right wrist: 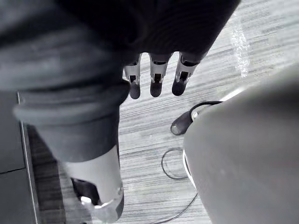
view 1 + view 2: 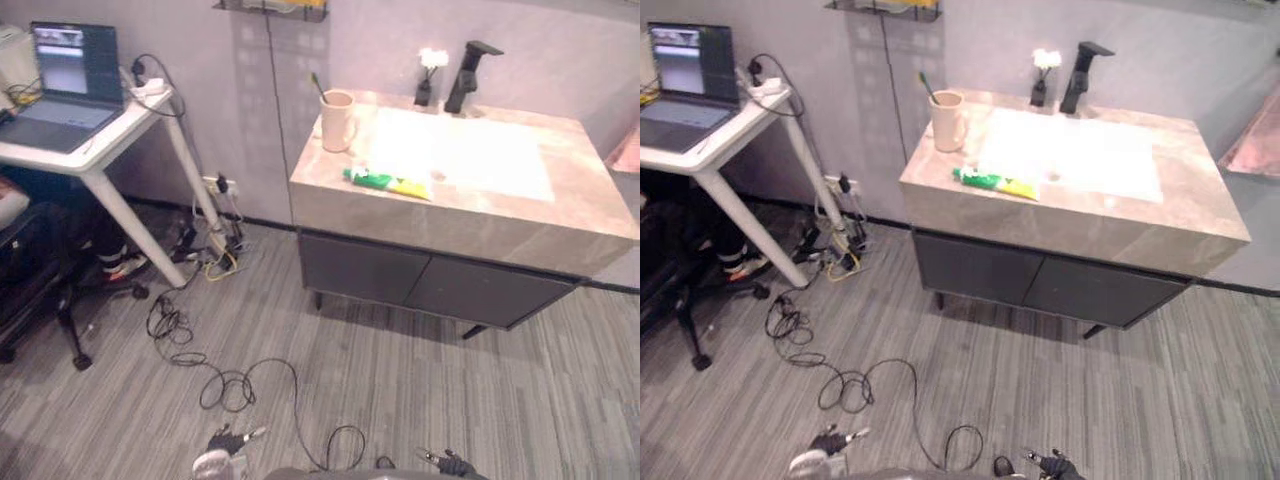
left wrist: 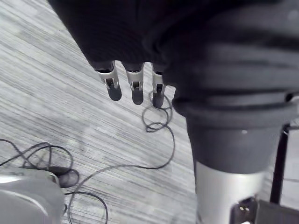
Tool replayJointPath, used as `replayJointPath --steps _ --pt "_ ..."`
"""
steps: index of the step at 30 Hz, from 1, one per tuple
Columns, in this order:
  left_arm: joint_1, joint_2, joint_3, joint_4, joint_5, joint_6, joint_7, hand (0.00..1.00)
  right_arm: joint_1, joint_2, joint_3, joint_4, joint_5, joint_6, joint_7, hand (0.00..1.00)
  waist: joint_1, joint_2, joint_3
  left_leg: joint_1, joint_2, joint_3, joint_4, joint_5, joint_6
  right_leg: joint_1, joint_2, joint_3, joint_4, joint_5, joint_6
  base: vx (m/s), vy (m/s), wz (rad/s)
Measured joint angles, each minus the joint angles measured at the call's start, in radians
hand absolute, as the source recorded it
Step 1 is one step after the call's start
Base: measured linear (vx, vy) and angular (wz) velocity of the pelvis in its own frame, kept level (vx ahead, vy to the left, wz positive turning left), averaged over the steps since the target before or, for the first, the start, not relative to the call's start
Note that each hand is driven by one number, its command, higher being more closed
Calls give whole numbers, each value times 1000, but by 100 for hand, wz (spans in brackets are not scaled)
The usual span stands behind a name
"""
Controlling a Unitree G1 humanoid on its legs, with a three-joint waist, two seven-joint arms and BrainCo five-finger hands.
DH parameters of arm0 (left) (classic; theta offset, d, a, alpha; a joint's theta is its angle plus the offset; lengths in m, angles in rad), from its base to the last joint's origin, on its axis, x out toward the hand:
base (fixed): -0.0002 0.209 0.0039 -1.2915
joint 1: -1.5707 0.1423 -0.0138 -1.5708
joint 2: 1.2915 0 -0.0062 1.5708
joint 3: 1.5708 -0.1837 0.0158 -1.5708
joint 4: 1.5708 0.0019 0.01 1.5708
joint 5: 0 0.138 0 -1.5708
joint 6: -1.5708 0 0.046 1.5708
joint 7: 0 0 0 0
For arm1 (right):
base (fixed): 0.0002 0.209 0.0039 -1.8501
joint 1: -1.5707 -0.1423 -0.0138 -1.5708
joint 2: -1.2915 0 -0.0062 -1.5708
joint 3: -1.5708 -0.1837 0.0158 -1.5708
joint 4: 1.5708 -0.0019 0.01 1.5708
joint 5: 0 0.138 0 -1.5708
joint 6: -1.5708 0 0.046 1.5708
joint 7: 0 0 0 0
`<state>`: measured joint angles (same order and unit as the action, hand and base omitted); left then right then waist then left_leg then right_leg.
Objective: Organize washtable
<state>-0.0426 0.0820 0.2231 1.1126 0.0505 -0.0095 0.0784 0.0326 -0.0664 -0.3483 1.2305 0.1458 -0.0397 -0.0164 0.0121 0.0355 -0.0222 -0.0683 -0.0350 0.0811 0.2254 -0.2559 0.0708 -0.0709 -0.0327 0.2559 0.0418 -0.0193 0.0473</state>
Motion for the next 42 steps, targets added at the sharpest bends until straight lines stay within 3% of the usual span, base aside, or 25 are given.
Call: replayJointPath --steps 4,5,6,7,8,11,14,16,17,19,20,21,22,23,24,26,28,29,31,36,39,42 --pt "1 1 -21 14 0 0 1 0 3 -11 -20 -4 0 0 0 0 0 28 -1 22 -3 49 74 1 -4 -24 15 -2 98 2 -3 186 153 -55" --pt "5 5 -18 33 0 -1 0 0 -14 -11 -19 -6 0 3 0 0 3 1 16 -62 -8 71 233 -14 -12 -33 -25 -6 145 5 -8 -4 182 -65" --pt "14 7 -18 41 1 -2 -3 0 -33 0 -21 5 0 5 -1 0 -4 -14 15 -58 -33 24 23 -6 27 -43 -53 -7 150 3 -8 -49 152 -76" --pt "15 7 -19 40 1 -3 -5 0 -36 -6 -22 4 0 4 0 0 -13 3 18 -27 -11 29 -118 96 5 -48 -42 -21 147 2 -4 -103 58 -102" --pt "35 9 -18 44 1 3 -5 0 -46 -7 -7 0 -1 4 6 0 -17 3 20 28 -19 99 -191 129 -9 -71 -63 -64 164 0 6 -21 40 -96" --pt "55 17 -17 45 1 4 -5 0 -53 -21 -7 -5 -2 4 14 0 -4 37 42 34 17 162 -131 129 -10 -64 -57 -246 164 2 5 35 141 -104" --pt "70 37 -29 38 1 3 -5 0 -23 -24 -4 -3 -2 3 11 0 3 44 30 52 13 96 -73 129 -10 -16 -55 -283 108 5 11 71 106 -82" --pt "50 48 -38 34 1 0 -4 0 -1 -20 -10 -5 0 3 10 0 -2 34 13 44 -8 45 -91 129 -10 -11 -57 -280 37 11 20 124 32 -14" --pt "12 51 -47 31 1 -1 -4 0 5 -22 -18 -6 -1 3 2 0 -3 17 5 34 -27 -5 -115 129 -10 0 -54 -283 -34 25 37 146 11 18" --pt "-18 45 -60 23 1 -9 -6 0 12 -23 -38 -5 -1 3 -3 0 -5 17 5 29 -50 -58 -132 128 -11 31 -40 -286 -68 50 26 122 -12 36" --pt "-22 41 -60 21 1 -12 -6 0 16 -24 -44 -4 -2 3 -3 0 -9 17 5 30 -63 -62 -129 121 -22 57 -34 -294 -66 94 18 168 -1 50" --pt "-21 38 -59 23 0 -14 -6 0 12 -27 -45 -1 -3 4 -3 0 -12 0 13 10 -96 -51 -61 105 -62 91 -69 -359 -70 118 6 111 51 52" --pt "-23 42 -57 27 0 -17 -6 0 5 -20 -43 -2 -4 4 -3 0 -18 -43 35 -33 -116 -30 12 67 -49 108 -119 -360 -70 98 16 66 75 64" --pt "-22 46 -53 30 0 -19 -7 0 -3 -8 -43 1 -8 3 -3 0 -21 -68 44 -60 -98 -1 30 19 19 127 -156 -338 -66 74 14 -38 42 80" --pt "-12 38 -57 37 0 -17 -5 0 1 -16 -63 12 -12 5 -4 0 -29 -48 33 -38 -4 68 -76 116 -52 114 -143 -335 -8 17 50 -6 5 67" --pt "24 45 -58 36 0 -16 -1 0 -2 -8 -54 2 -13 4 0 0 -13 -32 27 -21 13 44 -98 136 -83 107 -114 -334 13 1 43 15 29 42" --pt "39 59 -65 37 0 -15 -1 0 -5 0 -55 2 -13 3 0 0 2 -34 28 -12 17 19 -104 136 -84 96 -87 -334 6 -5 33 3 10 39" --pt "51 63 -65 37 0 -15 -1 0 -5 6 -55 3 -13 3 0 0 3 -53 18 -4 14 6 -105 136 -84 91 -79 -333 5 3 32 -20 -43 31" --pt "67 77 -65 38 0 -16 -1 0 -4 17 -55 5 -13 2 0 0 3 -58 13 12 8 -4 -121 144 -94 80 -73 -340 20 25 27 -22 -101 19" --pt "62 64 -68 66 1 -16 -6 0 -7 16 -11 13 -13 -1 0 0 2 -66 2 70 14 -9 -315 266 -105 47 -56 -335 18 16 22 -57 -111 -1" --pt "63 63 -67 76 1 -16 -6 0 -3 16 12 20 -12 1 1 0 -4 -80 9 73 -7 -13 -329 281 -95 56 -73 -339 6 -43 27 -138 -86 -5" --pt "61 45 -68 78 2 -16 -7 0 8 -5 16 20 -13 -1 1 0 -13 -73 15 84 -4 -45 -329 299 -105 73 -74 -374 9 -69 29 -138 -67 32"
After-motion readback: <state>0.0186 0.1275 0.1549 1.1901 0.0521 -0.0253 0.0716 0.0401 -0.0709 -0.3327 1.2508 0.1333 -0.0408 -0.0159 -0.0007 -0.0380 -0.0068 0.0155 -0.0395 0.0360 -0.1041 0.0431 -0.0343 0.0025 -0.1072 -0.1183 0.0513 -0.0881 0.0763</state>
